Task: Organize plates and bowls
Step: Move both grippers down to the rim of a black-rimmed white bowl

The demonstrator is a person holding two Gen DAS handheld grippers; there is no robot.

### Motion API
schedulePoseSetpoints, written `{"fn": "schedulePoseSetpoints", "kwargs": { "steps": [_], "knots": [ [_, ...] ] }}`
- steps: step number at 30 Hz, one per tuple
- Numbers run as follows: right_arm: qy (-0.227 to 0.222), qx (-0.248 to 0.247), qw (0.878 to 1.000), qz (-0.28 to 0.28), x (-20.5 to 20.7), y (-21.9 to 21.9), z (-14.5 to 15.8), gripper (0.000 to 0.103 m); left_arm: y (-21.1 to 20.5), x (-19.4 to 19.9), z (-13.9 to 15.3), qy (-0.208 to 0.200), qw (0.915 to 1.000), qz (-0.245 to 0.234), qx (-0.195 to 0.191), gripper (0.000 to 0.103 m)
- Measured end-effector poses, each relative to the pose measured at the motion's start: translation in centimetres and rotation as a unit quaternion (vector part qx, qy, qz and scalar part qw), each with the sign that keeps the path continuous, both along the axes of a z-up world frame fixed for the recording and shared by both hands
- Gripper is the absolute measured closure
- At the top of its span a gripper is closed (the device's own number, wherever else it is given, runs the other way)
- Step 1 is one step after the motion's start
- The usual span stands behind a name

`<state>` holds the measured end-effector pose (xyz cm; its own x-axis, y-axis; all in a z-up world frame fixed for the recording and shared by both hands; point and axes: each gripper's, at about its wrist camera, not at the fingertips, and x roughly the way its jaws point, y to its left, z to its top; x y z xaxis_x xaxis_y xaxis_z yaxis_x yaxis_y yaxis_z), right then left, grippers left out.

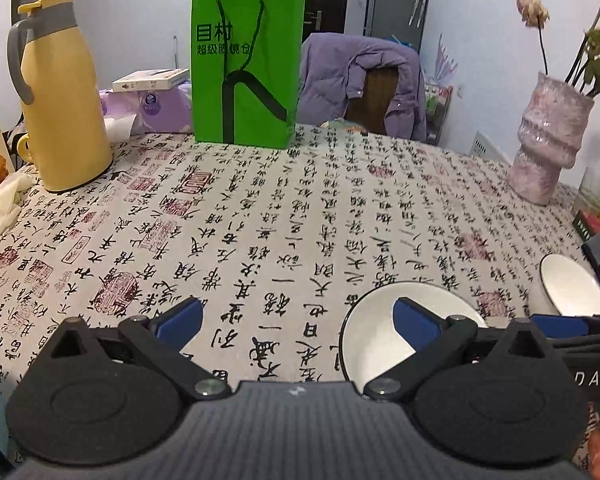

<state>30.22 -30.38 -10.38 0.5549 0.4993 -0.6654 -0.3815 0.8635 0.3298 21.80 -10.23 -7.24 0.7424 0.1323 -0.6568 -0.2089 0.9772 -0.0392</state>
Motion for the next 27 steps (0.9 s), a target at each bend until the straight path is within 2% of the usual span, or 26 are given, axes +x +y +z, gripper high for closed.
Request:
{"fn": "schedulePoseSetpoints", "kwargs": {
  "steps": [13, 19, 27],
  "knots": [
    [0.011, -0.005, 1.000, -0.002, 0.4, 0.3, -0.8, 0.002, -0.6, 0.8, -1.2, 0.027, 0.9993, 0.001, 0.025, 0.000],
    [0.015, -0.001, 1.000, -0.001, 0.5, 0.2, -0.8, 0.007, -0.6, 1.2, -1.7, 0.042, 0.9989, -0.001, 0.019, 0.000],
    [0.024, -0.002, 1.000, 0.005, 0.6, 0.7, -1.4, 0.015, -0.6, 1.8, -2.4, 0.065, 0.9974, 0.007, 0.031, 0.000]
  ]
}}
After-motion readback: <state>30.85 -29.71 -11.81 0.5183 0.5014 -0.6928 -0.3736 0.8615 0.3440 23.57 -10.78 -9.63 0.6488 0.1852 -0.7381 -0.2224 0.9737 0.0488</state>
